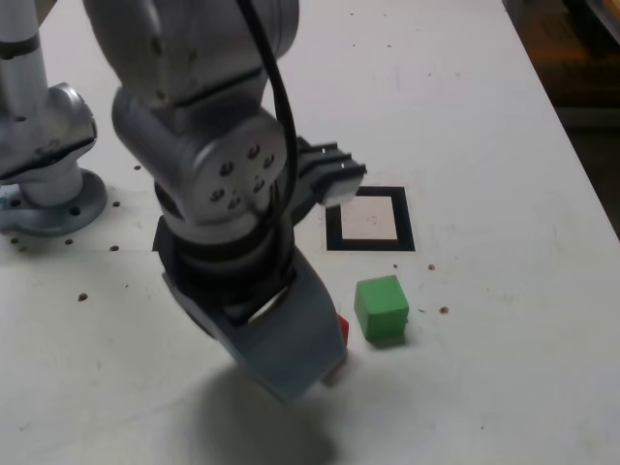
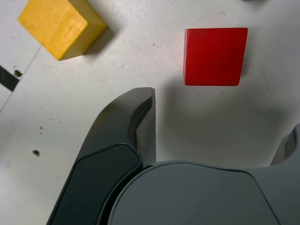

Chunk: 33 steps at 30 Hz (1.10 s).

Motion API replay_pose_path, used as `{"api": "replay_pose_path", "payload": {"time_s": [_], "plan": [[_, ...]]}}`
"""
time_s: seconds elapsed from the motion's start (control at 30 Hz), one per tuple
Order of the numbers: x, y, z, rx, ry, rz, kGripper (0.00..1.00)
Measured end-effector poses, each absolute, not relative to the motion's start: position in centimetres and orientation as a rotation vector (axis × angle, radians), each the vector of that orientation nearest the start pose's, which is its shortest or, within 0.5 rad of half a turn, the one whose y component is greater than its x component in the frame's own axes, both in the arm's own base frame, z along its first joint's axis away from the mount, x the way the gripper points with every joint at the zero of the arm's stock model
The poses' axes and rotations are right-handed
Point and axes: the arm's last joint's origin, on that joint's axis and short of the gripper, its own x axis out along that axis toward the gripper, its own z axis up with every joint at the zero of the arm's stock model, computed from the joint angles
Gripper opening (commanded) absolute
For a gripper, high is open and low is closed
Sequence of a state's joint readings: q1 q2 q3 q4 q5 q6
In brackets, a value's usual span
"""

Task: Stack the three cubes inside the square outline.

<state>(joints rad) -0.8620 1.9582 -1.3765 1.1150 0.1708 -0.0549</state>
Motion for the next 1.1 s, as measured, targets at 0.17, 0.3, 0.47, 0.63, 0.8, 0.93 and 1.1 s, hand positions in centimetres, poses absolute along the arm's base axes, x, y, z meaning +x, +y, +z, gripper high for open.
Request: {"api": "replay_pose_path", "payload": {"time_s": [0.17, 0.3, 0.47, 0.63, 0.8, 0.93, 1.1], "plan": [[22.2, -24.2, 22.5, 0.824, 1.504, -0.467, 0.93], [22.9, -23.6, 22.1, 0.844, 1.515, -0.453, 0.92], [24.0, -22.9, 21.2, 0.864, 1.544, -0.44, 0.9], [24.7, -22.9, 20.7, 0.876, 1.553, -0.444, 0.87], [25.2, -23.2, 20.6, 0.886, 1.559, -0.444, 0.73], [25.4, -23.3, 20.9, 0.894, 1.551, -0.423, 0.56], [25.8, -23.3, 20.9, 0.905, 1.548, -0.394, 0.41]]}}
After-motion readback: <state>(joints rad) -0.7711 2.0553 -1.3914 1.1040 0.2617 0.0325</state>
